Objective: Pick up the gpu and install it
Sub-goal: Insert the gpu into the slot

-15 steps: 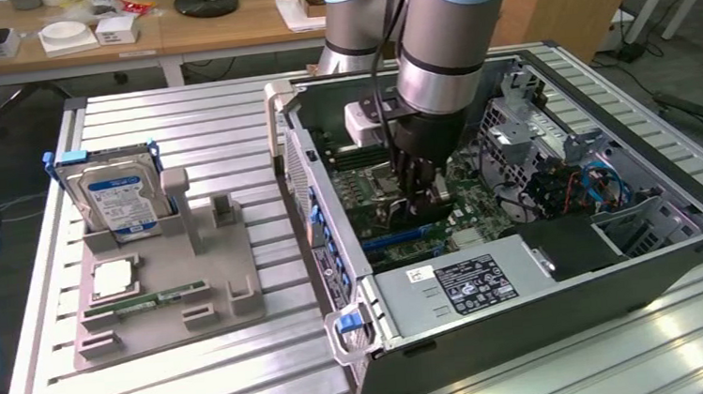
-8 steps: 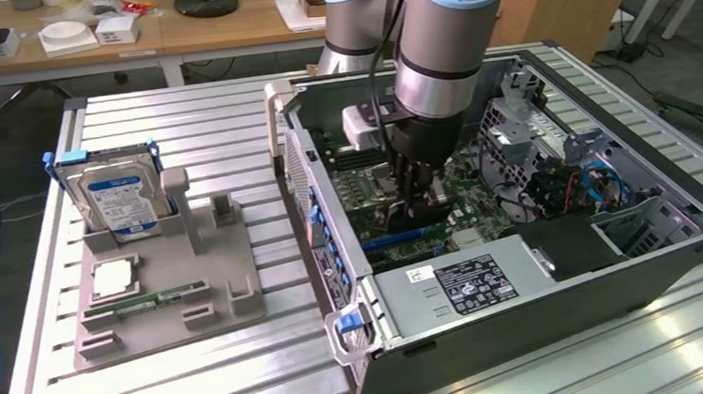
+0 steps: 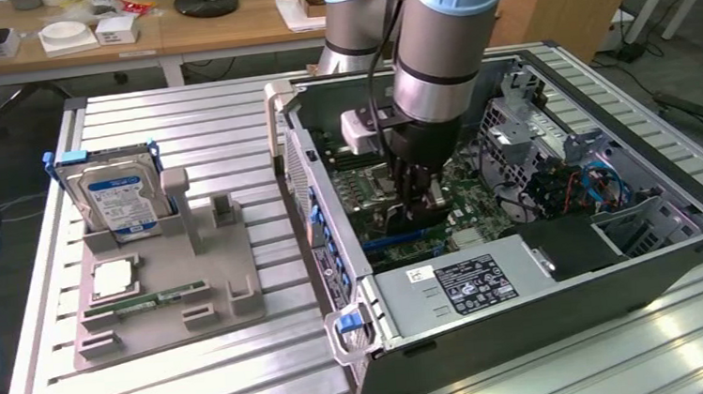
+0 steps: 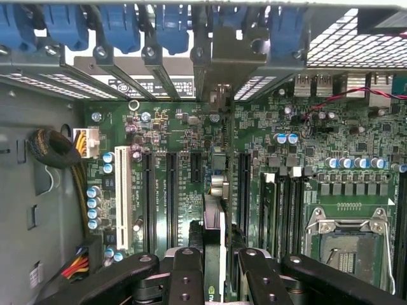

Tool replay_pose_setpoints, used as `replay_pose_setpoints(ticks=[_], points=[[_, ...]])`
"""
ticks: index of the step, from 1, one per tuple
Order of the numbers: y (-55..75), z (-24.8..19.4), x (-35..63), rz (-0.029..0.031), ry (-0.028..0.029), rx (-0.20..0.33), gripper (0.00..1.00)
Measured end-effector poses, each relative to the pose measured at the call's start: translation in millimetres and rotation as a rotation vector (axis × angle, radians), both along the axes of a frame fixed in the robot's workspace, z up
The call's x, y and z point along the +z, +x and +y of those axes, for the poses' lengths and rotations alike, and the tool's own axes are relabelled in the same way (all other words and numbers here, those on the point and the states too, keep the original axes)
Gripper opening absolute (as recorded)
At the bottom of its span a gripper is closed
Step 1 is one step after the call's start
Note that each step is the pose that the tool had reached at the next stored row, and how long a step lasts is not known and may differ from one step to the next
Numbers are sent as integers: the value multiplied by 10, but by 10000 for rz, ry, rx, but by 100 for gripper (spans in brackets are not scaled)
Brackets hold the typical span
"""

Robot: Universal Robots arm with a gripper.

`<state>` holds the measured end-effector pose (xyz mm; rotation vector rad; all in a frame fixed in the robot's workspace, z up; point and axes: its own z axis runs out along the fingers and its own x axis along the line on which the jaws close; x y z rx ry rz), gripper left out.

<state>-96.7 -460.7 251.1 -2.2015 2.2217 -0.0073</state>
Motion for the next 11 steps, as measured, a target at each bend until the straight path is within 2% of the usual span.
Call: replay_pose_setpoints(ticks=[6,11], points=[[-8,0,-32,-35,-2,1,26],[-13,0,-38,-39,-1,1,26]])
